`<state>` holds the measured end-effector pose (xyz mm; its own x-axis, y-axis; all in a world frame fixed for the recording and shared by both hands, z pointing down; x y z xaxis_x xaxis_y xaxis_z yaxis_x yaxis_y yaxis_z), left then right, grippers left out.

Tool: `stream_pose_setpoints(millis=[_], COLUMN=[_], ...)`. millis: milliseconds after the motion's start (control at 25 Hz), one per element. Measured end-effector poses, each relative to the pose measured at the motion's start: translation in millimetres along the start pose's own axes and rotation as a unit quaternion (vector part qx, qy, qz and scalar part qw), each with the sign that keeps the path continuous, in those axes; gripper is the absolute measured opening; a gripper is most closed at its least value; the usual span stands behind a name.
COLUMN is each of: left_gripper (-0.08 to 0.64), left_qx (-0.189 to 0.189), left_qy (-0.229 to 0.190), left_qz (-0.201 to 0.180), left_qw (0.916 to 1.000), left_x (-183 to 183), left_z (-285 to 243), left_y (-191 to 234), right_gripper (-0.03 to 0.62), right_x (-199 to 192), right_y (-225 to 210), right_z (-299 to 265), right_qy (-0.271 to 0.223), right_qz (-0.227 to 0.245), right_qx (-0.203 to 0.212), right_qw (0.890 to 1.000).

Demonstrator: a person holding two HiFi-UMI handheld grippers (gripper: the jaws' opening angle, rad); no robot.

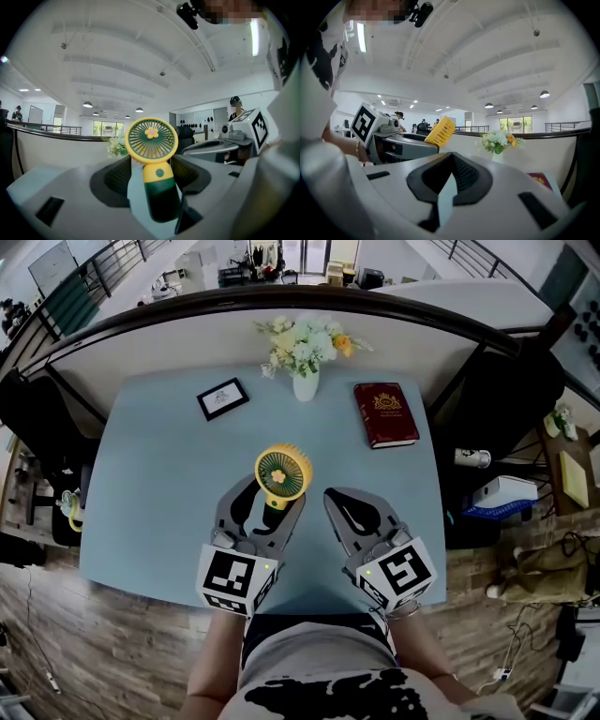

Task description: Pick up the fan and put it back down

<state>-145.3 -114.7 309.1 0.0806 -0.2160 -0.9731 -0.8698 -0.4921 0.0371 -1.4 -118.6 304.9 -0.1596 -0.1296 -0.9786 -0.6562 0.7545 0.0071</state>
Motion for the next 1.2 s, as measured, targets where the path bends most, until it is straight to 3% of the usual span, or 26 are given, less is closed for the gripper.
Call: stream_pose_setpoints(millis=[800, 1200], left_gripper=[0.276, 0.276], left_qx=[0.006, 0.012], left_qy=[0.027, 0.101], left_qz=[0.006, 0.024], left_qw=[0.9996, 0.9945], left_x=[-11, -46], left_z=[-20, -44], left_y=[20, 38], right_gripper=[0.005, 0.004], right_x=[-12, -32], right_y=[-8, -18], right_z=[-24, -48], right_qy=[0.022, 0.044], right_qz=[-0.011, -0.033], right_qx=[0.008, 0.013], right_qw=[1.000, 0.998])
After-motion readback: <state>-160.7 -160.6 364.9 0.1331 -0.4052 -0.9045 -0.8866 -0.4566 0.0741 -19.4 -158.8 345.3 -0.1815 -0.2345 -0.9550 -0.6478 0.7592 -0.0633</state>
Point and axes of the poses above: the fingertips, and each gripper's own axes: z backward along the fingers, y to its left, x out of its top, the point moved 6 cm from there along z, backward along the fingers, and after that the axes turned 5 degrees about y, right-handed, at the moved point
